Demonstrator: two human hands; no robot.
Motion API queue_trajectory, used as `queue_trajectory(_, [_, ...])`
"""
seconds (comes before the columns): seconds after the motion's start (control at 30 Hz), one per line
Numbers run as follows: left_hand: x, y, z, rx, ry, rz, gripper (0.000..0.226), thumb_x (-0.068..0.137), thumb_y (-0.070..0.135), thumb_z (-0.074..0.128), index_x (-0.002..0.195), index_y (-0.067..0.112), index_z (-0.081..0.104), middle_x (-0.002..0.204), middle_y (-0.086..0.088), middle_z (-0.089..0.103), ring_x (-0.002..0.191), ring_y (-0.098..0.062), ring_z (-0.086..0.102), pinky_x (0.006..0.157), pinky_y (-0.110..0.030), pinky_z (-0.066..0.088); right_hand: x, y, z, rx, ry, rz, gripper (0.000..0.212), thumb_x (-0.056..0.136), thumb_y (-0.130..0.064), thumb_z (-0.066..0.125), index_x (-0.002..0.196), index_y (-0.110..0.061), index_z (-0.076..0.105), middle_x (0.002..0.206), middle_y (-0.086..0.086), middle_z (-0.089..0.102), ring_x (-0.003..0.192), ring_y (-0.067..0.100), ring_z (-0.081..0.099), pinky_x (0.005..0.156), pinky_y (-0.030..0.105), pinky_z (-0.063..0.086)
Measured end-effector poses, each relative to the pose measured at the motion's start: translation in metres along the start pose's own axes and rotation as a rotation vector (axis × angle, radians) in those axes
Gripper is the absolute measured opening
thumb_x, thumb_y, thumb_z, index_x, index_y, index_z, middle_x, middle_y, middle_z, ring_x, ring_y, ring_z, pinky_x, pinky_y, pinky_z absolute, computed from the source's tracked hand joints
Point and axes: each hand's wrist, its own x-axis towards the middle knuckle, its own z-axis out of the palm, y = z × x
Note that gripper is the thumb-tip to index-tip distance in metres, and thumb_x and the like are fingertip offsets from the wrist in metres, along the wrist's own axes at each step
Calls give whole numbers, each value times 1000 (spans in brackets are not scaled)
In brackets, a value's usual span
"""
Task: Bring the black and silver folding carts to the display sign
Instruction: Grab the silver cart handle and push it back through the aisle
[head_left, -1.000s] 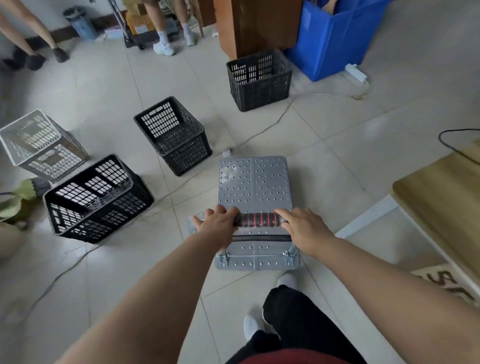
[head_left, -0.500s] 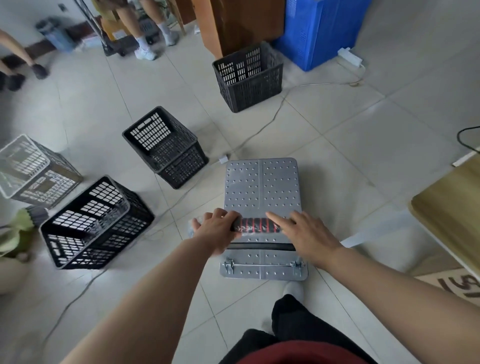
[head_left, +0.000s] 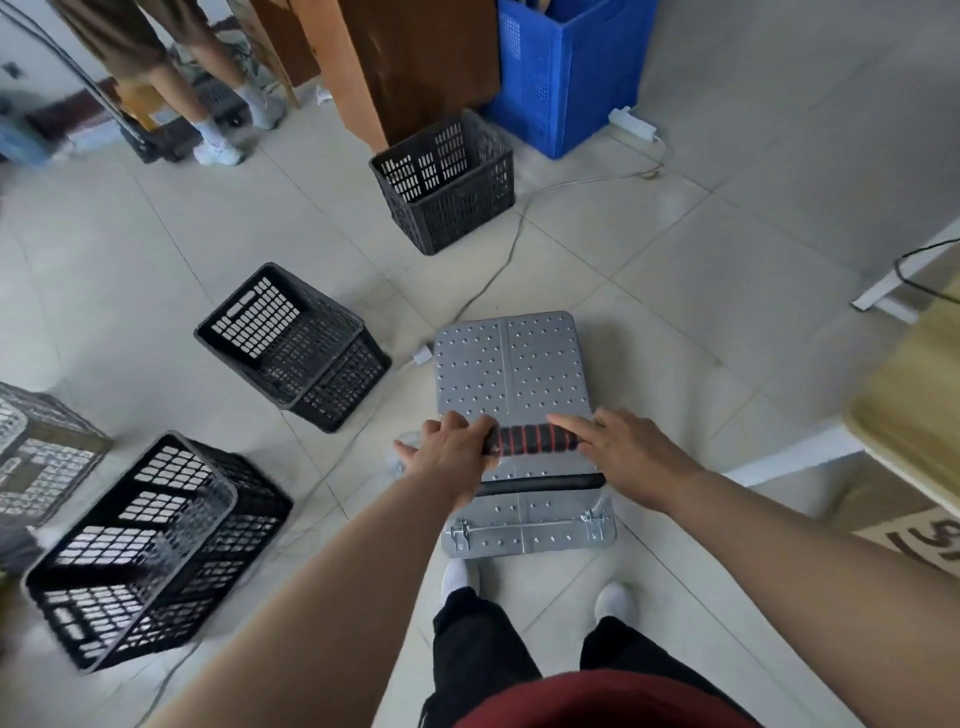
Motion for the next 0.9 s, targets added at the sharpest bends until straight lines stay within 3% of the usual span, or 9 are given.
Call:
queue_trajectory(0.2, [30,-20,-20,53,-25,102,26,92,37,53,114,42,41,117,-2,44,114,-29,38,95,-76,21,21,-22,0,48,24,160,48,99,-27,39,141,-48,28,97,2,45,83,19,46,75,31,42])
queue_trajectory(0.5, [88,-53,-67,267,-53,317,31,93,41,50,121,38,38,125,-4,43,116,-30,38,96,-68,27,61,-55,20,56,141,354,43,100,-29,34,140,-44,25,93,4,49,82,21,48,70,36,46])
queue_trajectory(0.6, [110,-46,-81,325,-68,372,30,93,41,49,120,35,38,123,-6,44,116,-31,40,98,-67,29,73,-51,17,29,194,414,42,100,-29,34,138,-44,22,87,1,46,79,19,48,67,37,48])
queue_trajectory(0.9, [178,13,-109,365,-112,377,28,93,41,48,119,36,40,119,-5,45,112,-30,41,92,-64,34,106,5,-7,-29,266,514,55,93,-15,48,136,-39,24,90,4,51,72,17,38,59,32,36])
